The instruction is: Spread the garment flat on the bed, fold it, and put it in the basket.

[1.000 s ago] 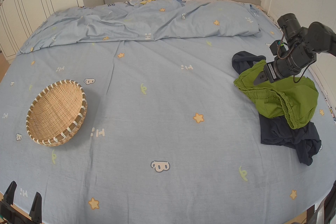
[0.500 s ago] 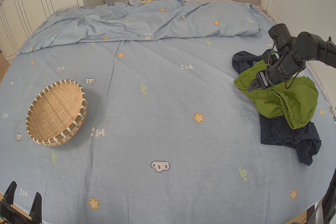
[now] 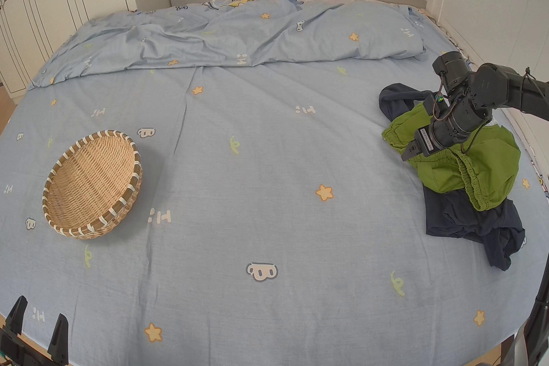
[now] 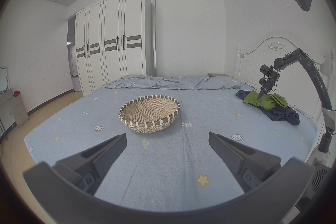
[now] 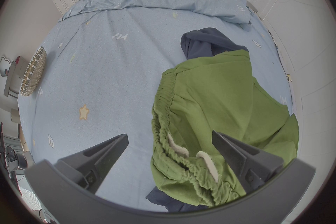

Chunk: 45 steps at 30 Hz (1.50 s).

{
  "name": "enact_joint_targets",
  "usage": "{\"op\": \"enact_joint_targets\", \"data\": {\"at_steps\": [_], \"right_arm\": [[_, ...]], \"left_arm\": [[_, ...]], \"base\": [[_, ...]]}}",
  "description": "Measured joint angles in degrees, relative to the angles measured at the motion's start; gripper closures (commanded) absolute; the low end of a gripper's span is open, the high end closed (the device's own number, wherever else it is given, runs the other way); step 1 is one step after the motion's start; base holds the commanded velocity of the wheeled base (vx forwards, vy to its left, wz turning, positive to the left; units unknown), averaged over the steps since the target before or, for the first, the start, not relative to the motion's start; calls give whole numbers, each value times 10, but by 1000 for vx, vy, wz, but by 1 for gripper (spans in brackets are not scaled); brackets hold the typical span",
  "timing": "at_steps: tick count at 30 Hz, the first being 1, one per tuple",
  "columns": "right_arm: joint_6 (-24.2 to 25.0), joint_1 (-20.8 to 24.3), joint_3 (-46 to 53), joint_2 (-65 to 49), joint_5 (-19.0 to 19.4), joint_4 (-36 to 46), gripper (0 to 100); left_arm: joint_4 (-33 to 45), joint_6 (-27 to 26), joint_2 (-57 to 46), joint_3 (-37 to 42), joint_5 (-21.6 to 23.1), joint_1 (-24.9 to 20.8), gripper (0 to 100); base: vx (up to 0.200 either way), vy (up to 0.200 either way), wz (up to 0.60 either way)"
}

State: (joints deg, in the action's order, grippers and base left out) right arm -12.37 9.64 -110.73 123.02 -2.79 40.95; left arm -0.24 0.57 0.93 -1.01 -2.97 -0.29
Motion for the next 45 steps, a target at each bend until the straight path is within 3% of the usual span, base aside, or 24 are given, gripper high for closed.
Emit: {"op": "enact_joint_targets", "data": {"at_steps": [8, 9, 24, 30, 38, 45], "right_arm": [[0, -3, 9, 5, -1, 0, 0], [1, -3, 9, 5, -1, 0, 100], [10, -8, 11, 4, 3, 2, 100], [35, -7, 6, -17, 30, 18, 100], [170, 18, -6, -80, 75, 67, 100], [284, 86, -10, -137, 98, 84, 100]], "left_arm": [[0, 0, 0, 0, 0, 0, 0], [0, 0, 0, 0, 0, 0, 0], [0, 0, 0, 0, 0, 0, 0], [0, 0, 0, 0, 0, 0, 0], [0, 0, 0, 0, 0, 0, 0], [0, 0, 0, 0, 0, 0, 0]], "base": [[0, 0, 0], [0, 0, 0], [0, 0, 0], [0, 0, 0], [0, 0, 0], [0, 0, 0]]}}
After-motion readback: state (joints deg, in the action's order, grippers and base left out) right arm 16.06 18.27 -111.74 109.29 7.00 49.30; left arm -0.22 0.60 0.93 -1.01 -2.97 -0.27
